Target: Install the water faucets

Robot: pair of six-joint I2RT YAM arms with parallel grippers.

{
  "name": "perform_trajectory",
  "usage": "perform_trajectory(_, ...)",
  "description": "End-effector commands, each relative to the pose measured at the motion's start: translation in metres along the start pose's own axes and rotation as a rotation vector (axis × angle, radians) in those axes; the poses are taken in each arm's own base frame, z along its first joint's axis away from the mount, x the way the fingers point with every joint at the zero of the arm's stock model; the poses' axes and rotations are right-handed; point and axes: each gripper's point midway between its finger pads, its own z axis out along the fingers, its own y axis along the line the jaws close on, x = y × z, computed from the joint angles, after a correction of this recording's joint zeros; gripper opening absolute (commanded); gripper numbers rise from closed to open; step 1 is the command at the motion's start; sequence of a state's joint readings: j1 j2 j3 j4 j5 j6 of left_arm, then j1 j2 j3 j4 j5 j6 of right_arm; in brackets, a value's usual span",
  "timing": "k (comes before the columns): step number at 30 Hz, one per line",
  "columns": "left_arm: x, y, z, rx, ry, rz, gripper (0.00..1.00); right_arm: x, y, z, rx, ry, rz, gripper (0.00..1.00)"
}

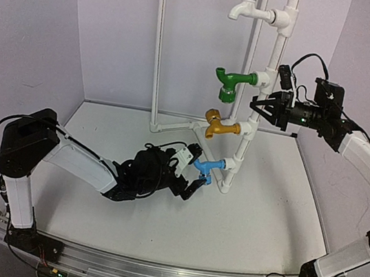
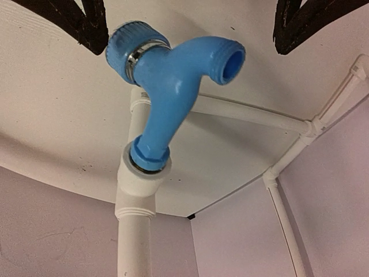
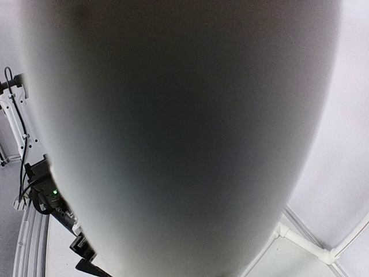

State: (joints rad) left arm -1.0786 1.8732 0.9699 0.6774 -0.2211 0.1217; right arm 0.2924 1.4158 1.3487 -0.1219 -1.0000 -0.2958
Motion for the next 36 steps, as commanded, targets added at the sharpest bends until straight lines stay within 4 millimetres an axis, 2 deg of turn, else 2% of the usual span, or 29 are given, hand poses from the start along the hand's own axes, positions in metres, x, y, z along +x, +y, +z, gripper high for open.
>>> perform_trajectory(1, -0.009, -0.025, -0.006, 0.163, -0.061, -0.154, 1.00, 0.051, -0.009, 0.002, 0.059, 0.158, 0.184, 0.00)
perform_trajectory(4, -0.005, -0.028, -0.002, 0.178, -0.061, -0.193, 1.00, 0.050, -0.009, 0.002, 0.056, 0.157, 0.186, 0.00)
perform_trajectory(12, -0.002, 0.001, 0.015, 0.098, -0.089, -0.312, 1.00, 0.048, -0.008, 0.001, 0.059, 0.154, 0.184, 0.00)
perform_trajectory(17, 0.001, 0.009, 0.024, 0.085, -0.100, -0.342, 1.00, 0.047, -0.008, 0.000, 0.060, 0.152, 0.183, 0.00)
perform_trajectory(22, 0.009, 0.019, 0.029, 0.052, -0.098, -0.343, 1.00, 0.048, -0.008, 0.000, 0.061, 0.154, 0.185, 0.00)
perform_trajectory(30, 0.015, 0.049, 0.032, -0.029, -0.140, -0.329, 1.00, 0.049, -0.008, 0.000, 0.058, 0.154, 0.186, 0.00)
perform_trajectory(36, 0.014, 0.056, 0.038, -0.042, -0.189, -0.296, 0.97, 0.048, -0.008, 0.000, 0.060, 0.153, 0.186, 0.00)
